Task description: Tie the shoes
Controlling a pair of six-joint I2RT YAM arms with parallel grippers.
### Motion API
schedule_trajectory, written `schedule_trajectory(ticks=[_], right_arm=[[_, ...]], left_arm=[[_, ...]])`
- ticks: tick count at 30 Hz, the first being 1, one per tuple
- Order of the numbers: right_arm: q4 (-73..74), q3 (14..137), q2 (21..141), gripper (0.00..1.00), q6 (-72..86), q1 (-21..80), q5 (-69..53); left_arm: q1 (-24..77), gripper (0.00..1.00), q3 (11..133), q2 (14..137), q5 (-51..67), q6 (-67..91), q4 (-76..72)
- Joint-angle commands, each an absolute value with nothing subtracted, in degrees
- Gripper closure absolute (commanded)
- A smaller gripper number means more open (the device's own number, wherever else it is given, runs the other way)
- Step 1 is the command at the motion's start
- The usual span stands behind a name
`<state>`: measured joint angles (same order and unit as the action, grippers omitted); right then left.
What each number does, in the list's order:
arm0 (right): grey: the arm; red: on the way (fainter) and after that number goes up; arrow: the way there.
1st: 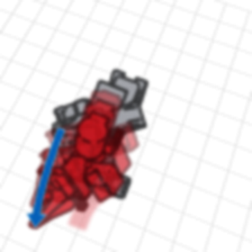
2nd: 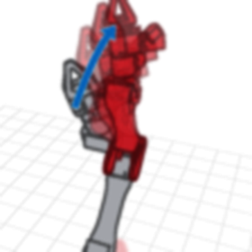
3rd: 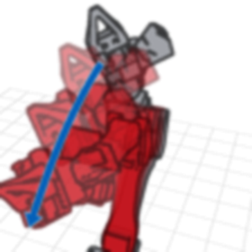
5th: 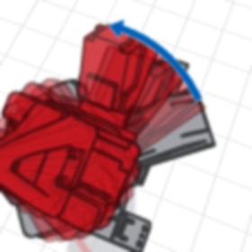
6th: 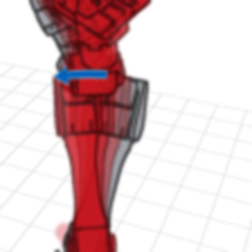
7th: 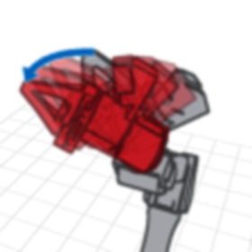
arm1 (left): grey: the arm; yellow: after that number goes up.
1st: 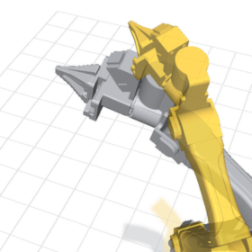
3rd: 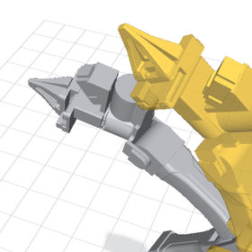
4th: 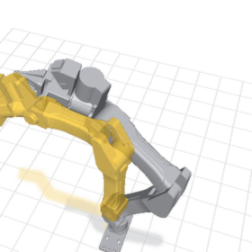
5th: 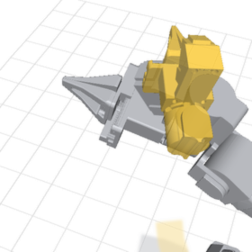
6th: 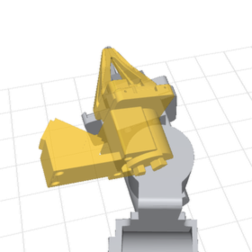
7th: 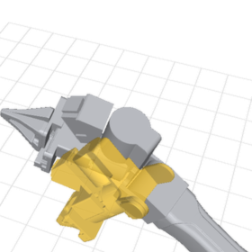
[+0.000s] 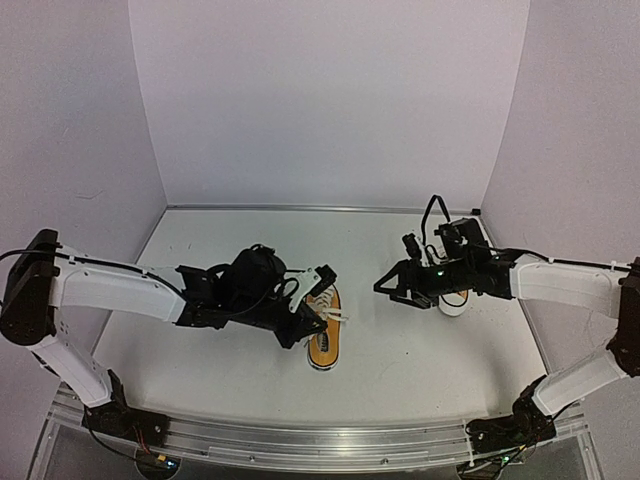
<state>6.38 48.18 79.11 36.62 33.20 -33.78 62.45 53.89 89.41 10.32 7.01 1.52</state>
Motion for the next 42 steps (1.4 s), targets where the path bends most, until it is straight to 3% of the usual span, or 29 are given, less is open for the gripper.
schedule_trajectory(ticks=[1,12,14,18,24,26,33,42], right_arm=[[6.1,48.6,77.5,0.40,35.6,32.3,-32.9],[6.4,48.2,78.7,0.42,34.7,31.5,-32.8],[6.5,48.2,79.6,0.42,34.2,31.4,-32.4],[6.2,48.3,83.0,0.42,33.3,31.4,-32.7],[-0.3,48.1,88.8,0.44,35.6,31.5,-36.4],[-3.1,48.5,91.0,0.45,36.9,31.6,-37.8],[-10.6,49.9,97.8,0.47,41.1,34.2,-40.6],[-20.0,50.4,103.9,0.49,45.8,35.5,-42.6]], left_arm=[[62.8,1.00,60.9,96.8,15.9,4.2,2.8],[63.8,0.99,75.5,113.2,17.8,4.5,-0.6],[63.9,0.87,76.8,114.3,16.2,4.2,1.2],[64.8,0.55,77.0,110.8,11.3,2.2,6.2],[65.8,0.18,70.3,97.4,3.8,0.7,7.5],[64.4,0.12,67.2,93.7,2.5,2.0,6.7],[52.0,0.03,53.0,83.4,6.2,13.4,-2.5],[42.9,0.00,44.9,82.6,11.2,22.6,-7.8]])
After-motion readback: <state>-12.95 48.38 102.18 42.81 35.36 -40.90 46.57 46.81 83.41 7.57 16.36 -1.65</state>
